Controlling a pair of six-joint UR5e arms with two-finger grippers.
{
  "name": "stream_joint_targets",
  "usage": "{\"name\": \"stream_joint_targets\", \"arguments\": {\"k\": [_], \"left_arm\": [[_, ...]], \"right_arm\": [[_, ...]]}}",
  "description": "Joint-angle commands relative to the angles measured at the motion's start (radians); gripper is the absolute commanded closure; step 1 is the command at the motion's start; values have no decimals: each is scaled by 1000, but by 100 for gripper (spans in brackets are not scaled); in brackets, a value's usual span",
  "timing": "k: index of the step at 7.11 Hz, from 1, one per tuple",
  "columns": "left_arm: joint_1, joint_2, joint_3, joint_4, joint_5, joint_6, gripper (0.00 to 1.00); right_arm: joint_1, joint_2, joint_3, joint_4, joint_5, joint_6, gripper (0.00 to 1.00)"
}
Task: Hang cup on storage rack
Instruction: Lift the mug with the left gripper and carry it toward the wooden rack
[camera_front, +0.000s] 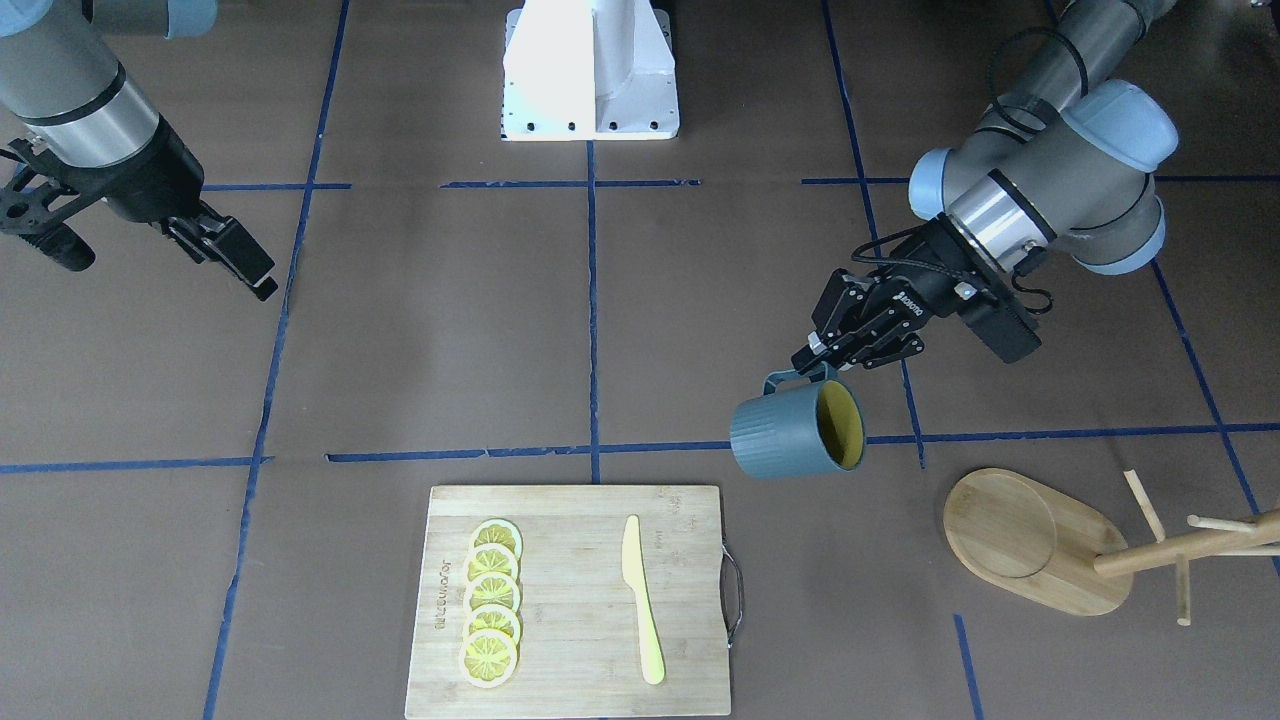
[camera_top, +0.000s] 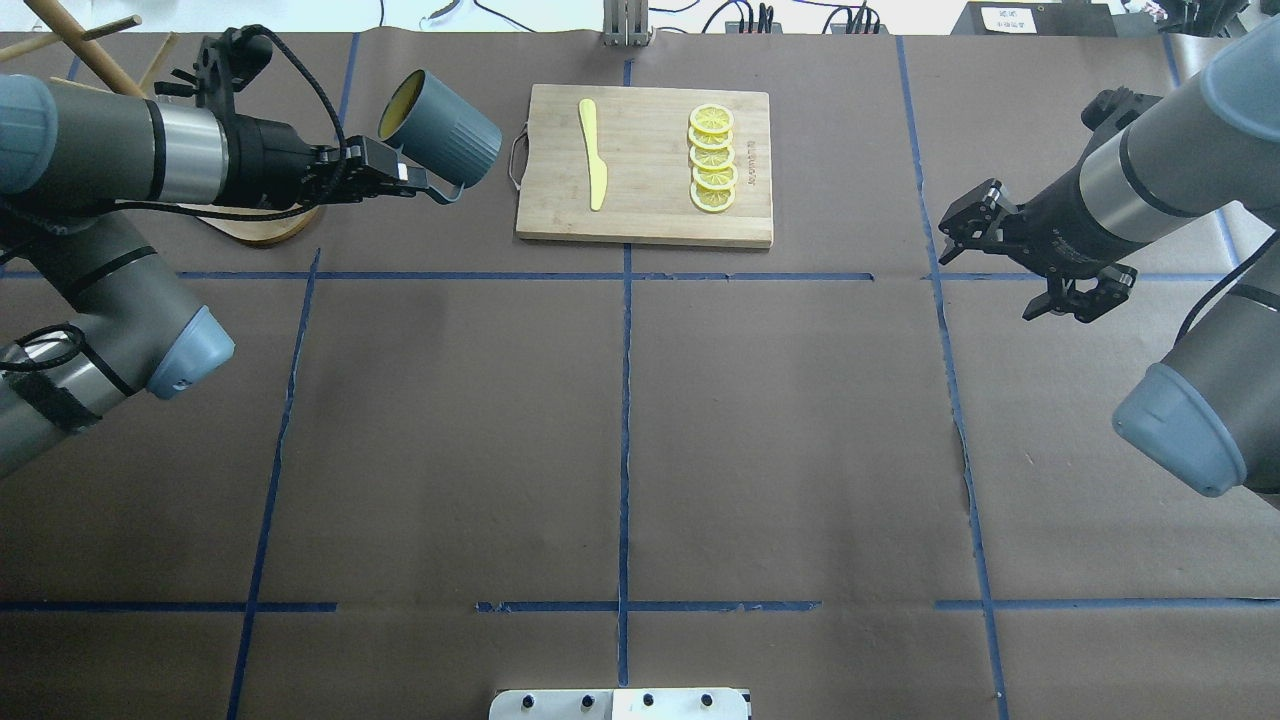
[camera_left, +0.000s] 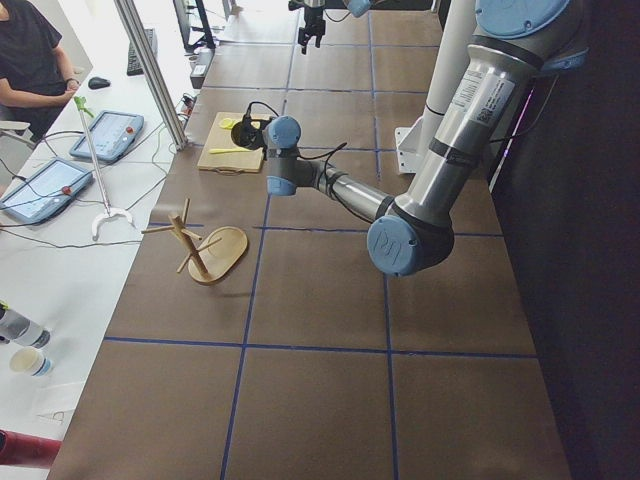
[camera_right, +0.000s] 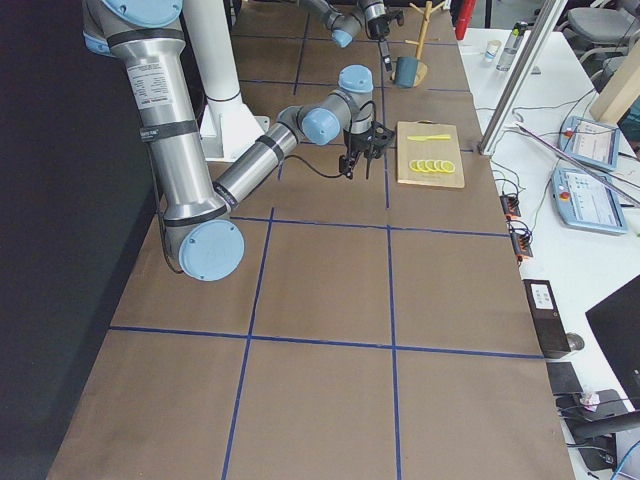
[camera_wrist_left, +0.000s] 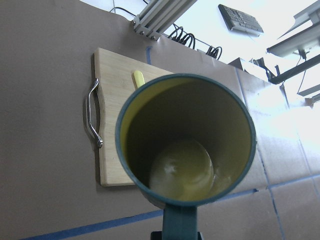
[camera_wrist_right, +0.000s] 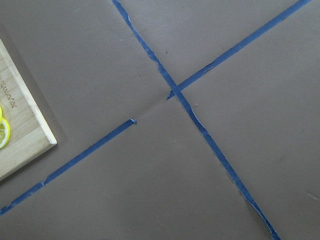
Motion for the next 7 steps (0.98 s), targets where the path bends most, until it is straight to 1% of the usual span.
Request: {"name": "stream_joint_targets", "arguments": {"k": [1,2,3,4,5,6,7], "left_arm": [[-19,14,75,-214,0,-225,100],[-41,17,130,-350,1,-366,100],[-53,17,164,-423,9,-395,100],[-73,17,180,-474,41,-485,100],[-82,18,194,-547,85,-560,100],[-90,32,267,-680,133,-620,100],[-87,31,301,-741,214,-666,100]], "right_arm": [[0,4,0,0,0,0,1],[1,6,3,-2,0,2,1],[1,6,6,-2,-2,2,1],[1,3,6,-2,-2,2,1],[1,4,9,-2,-14,2,1],[1,6,9,-2,-17,0,1],[1,6,9,-2,-17,2,1]]}}
